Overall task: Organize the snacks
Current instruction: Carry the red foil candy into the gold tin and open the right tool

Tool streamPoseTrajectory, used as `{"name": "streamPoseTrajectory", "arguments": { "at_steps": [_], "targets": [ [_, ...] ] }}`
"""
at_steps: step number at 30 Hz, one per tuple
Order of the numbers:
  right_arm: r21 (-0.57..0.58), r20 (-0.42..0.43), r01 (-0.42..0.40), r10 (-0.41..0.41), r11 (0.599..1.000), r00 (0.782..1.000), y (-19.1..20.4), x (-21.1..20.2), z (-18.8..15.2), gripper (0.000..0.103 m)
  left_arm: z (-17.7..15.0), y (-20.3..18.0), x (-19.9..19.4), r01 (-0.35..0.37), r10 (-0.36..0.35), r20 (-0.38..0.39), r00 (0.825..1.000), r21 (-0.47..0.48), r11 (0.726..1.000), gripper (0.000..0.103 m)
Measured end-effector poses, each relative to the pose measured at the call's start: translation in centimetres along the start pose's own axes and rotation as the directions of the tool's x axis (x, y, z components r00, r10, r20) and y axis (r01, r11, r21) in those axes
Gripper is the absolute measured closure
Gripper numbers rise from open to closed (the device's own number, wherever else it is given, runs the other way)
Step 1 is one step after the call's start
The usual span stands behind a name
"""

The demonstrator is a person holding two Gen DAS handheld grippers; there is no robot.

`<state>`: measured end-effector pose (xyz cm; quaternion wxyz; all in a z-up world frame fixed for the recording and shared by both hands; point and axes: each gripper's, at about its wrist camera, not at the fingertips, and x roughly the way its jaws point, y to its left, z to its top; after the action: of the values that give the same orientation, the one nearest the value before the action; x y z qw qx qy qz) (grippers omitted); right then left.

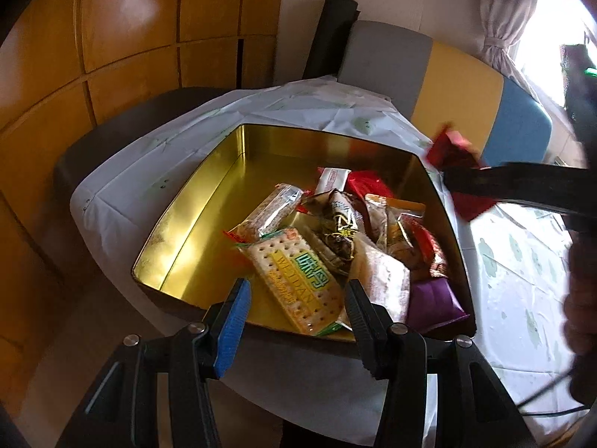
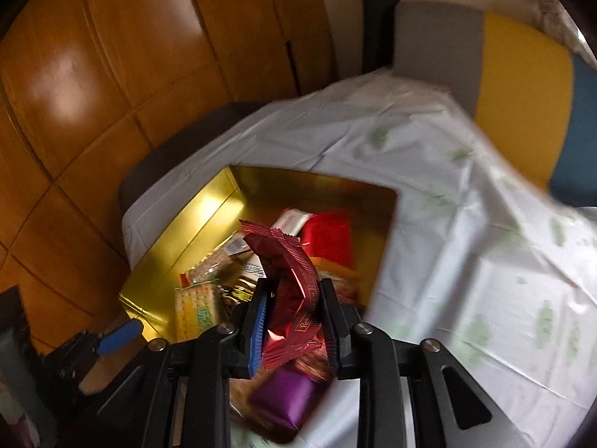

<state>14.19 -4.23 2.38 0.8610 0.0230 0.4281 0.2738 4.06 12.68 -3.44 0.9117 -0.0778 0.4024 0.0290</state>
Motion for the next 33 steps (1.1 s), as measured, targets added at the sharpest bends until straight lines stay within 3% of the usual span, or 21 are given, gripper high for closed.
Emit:
{"name": "streamPoseTrajectory", "arguments": {
  "at_steps": [5, 7, 16, 19, 27, 33],
  "targets": [
    [-0.006, -0.118, 0.009, -0.010, 1.000, 0.993, 0.2, 5.5, -0.5, 0.076, -0.1, 0.8, 0.5, -0.004, 0.004, -0.020, 1.000, -0.016, 1.000, 0.050],
    [0.011, -0.142, -0.007, 0.008, 1.000, 0.990, -0.2, 6.3, -0.9, 0.071, -0.1, 0.9, 0.6, -0.003, 0.003, -0.022, 1.000, -0.020, 1.000, 0.050],
    [0.000, -0.076, -0.065, 0.065, 0.998, 0.995, -0.2, 3.4, -2.6, 0.072, 0.0, 0.6, 0.5, 0.000, 0.000, -0.014, 1.000, -0.014, 1.000, 0.050],
    [-0.036, -0.090, -0.025, 0.022, 0.999, 0.996, 0.6, 4.3, -2.7, 0.090, 0.0, 0.5, 0.5, -0.005, 0.005, -0.013, 1.000, -0.009, 1.000, 0.050],
    [-0.066, -0.064, 0.013, -0.018, 0.998, 0.998, 1.1, 5.0, -2.3, 0.090, 0.0, -0.1, -0.1, -0.008, 0.008, -0.005, 1.000, 0.013, 1.000, 0.050],
    [-0.061, -0.075, 0.014, -0.018, 0.998, 0.997, 1.1, 4.6, -3.0, 0.083, 0.0, -0.4, -0.7, -0.003, 0.003, 0.002, 1.000, 0.021, 1.000, 0.050]
  ]
}}
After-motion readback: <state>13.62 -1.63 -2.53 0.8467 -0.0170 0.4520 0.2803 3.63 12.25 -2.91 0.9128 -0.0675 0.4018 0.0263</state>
